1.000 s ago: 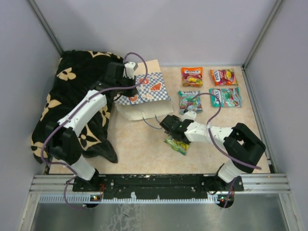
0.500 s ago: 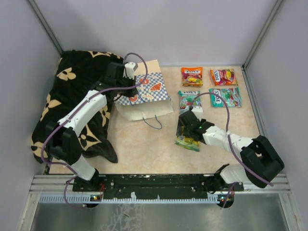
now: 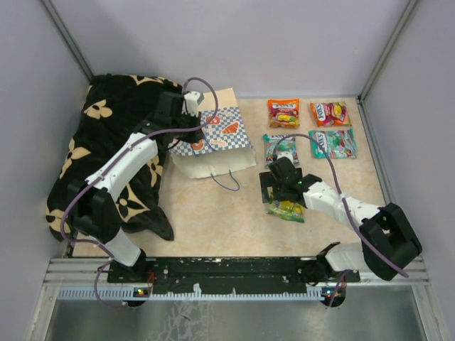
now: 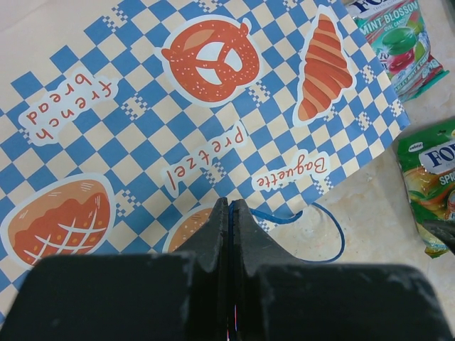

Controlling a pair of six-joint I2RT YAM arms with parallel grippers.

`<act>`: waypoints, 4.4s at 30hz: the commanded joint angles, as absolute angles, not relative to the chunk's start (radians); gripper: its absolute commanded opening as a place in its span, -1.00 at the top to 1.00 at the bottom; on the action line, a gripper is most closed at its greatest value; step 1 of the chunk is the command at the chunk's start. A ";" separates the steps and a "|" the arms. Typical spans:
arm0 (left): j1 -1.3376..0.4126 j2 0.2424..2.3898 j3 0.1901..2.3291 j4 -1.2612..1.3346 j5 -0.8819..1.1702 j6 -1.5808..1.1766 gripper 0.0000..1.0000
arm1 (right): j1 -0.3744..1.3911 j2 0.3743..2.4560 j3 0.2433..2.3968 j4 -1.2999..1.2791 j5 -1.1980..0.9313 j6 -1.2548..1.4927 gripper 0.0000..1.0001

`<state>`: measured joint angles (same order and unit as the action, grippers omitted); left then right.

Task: Take the snacks out of the paper bag
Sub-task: Adjust the snack at the center of the board, then take out the snack from the paper bag.

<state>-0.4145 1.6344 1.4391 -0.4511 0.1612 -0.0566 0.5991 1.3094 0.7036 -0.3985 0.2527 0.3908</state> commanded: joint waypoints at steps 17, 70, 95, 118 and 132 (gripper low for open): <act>-0.411 1.693 1.704 -0.643 0.122 -0.076 0.98 | 0.945 1.806 0.582 1.551 0.368 1.541 -0.75; -0.452 1.413 1.521 -0.634 0.140 -0.172 1.00 | 0.840 2.736 2.077 0.291 0.490 2.674 -0.63; -0.454 1.423 1.519 -0.631 0.120 -0.165 1.00 | 0.796 2.400 1.737 0.338 0.545 2.496 -0.66; -0.453 1.420 1.530 -0.661 0.047 -0.155 1.00 | 0.847 2.320 1.818 0.039 0.483 2.465 -0.47; -0.453 1.327 1.510 -0.671 0.110 -0.165 1.00 | 0.856 2.560 2.123 -0.041 0.411 2.412 -0.34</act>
